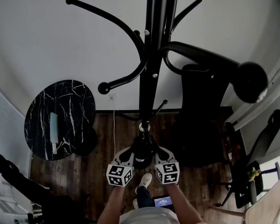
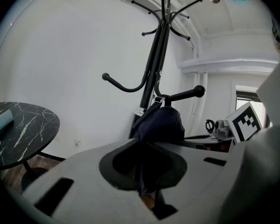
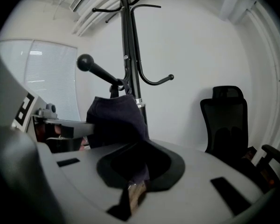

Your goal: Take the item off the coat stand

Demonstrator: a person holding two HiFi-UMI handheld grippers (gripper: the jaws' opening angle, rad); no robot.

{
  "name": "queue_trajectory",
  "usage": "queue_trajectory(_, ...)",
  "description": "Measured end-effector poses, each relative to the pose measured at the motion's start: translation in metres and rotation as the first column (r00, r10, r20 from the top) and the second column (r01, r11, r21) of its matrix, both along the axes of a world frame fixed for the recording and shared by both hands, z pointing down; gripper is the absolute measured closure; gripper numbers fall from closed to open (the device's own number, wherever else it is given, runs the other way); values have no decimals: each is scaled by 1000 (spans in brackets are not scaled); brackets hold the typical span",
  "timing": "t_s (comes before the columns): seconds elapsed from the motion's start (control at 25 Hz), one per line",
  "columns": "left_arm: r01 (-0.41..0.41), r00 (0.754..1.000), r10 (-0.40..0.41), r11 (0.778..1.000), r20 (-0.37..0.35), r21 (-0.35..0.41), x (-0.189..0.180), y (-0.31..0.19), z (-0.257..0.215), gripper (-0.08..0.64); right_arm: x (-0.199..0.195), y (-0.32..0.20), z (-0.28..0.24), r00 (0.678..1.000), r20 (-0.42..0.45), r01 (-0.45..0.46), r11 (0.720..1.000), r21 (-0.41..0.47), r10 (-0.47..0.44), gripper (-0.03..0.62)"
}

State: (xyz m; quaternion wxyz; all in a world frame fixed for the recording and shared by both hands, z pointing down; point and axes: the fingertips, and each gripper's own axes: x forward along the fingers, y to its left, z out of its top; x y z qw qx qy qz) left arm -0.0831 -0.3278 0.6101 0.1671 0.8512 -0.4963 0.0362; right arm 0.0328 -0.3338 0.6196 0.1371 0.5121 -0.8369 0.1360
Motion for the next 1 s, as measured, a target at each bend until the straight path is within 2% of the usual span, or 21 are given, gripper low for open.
queue_trajectory(0.28, 9, 1000, -9, 1000, 0, 7, -1, -6, -1, 528, -1, -8, -2, 999, -36, 12, 1000, 14, -12, 565)
queue_trajectory(0.76, 11, 999, -13, 999, 40, 46, -3, -4, -3, 528, -6, -3, 2, 999, 1, 44, 999, -3, -44, 563)
queue_trajectory(0.88, 30, 999, -33, 996, 38, 81, -6, -1, -10, 526, -6, 0, 3, 999, -7, 49, 999, -5, -49, 530)
queue_trajectory(1.0, 48, 998, -53, 993, 43, 104, -10, 1, -15, 465, -3, 3, 1, 999, -3, 43, 999, -1, -43, 512)
